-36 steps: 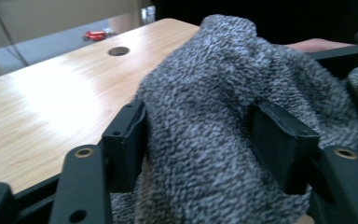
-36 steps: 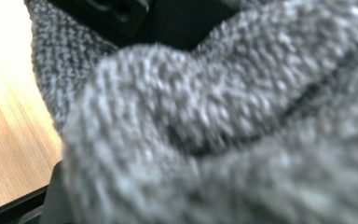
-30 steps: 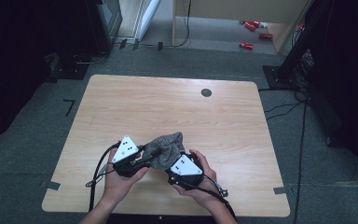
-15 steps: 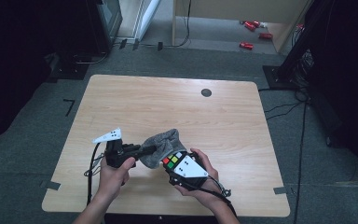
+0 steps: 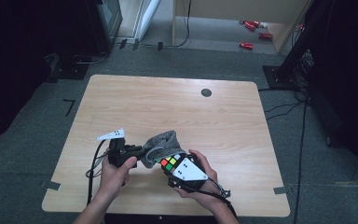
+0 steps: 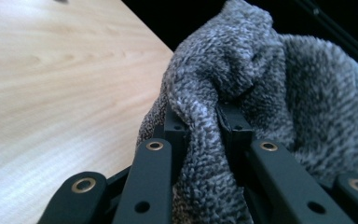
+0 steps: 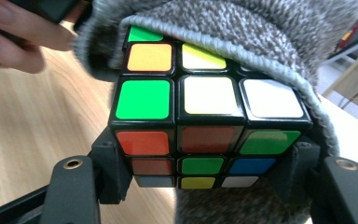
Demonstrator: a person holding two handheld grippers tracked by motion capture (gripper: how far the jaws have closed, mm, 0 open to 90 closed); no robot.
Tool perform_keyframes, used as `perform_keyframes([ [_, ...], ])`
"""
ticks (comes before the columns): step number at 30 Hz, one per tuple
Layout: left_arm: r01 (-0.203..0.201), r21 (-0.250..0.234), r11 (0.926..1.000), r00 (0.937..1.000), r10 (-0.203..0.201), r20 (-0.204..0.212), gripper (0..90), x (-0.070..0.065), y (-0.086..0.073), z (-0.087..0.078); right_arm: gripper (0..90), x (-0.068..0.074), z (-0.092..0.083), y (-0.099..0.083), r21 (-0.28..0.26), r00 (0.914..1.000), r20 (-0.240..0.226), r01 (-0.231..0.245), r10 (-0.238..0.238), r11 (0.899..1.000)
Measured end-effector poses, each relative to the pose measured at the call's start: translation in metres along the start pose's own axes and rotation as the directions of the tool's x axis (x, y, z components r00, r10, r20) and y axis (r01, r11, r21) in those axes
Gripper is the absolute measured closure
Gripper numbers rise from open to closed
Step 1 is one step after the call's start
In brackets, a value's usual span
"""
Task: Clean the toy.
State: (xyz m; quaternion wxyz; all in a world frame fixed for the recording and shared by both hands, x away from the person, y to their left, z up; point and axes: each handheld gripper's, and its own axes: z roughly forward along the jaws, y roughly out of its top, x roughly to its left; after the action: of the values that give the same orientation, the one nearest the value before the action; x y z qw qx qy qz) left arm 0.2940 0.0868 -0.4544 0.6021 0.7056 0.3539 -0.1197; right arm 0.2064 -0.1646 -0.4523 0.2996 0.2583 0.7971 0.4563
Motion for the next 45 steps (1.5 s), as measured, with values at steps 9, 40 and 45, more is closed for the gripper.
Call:
perform_keyframes([
  [9, -0.007, -0.147, 0.9891, 0.9815, -0.021, -0.190, 77.6, 0.006, 0.004, -0.027, 34.7, 0.006, -0.003, 0.005, -0.023, 0.9991, -0.035, 0.025, -0.026, 0.999],
  [40, -0.069, 0.042, 0.9967, 0.9965, 0.067, 0.049, 76.6, -0.004, 0.004, -0.005, 34.7, 0.002, -0.004, 0.004, -0.026, 0.9999, -0.013, 0.009, -0.009, 1.000],
  [45, -0.085, 0.048, 0.9952, 0.9961, 0.083, 0.030, 76.7, -0.006, 0.003, -0.004, 34.7, -0.001, -0.009, 0.006, -0.046, 0.9999, -0.014, -0.008, 0.007, 0.999],
])
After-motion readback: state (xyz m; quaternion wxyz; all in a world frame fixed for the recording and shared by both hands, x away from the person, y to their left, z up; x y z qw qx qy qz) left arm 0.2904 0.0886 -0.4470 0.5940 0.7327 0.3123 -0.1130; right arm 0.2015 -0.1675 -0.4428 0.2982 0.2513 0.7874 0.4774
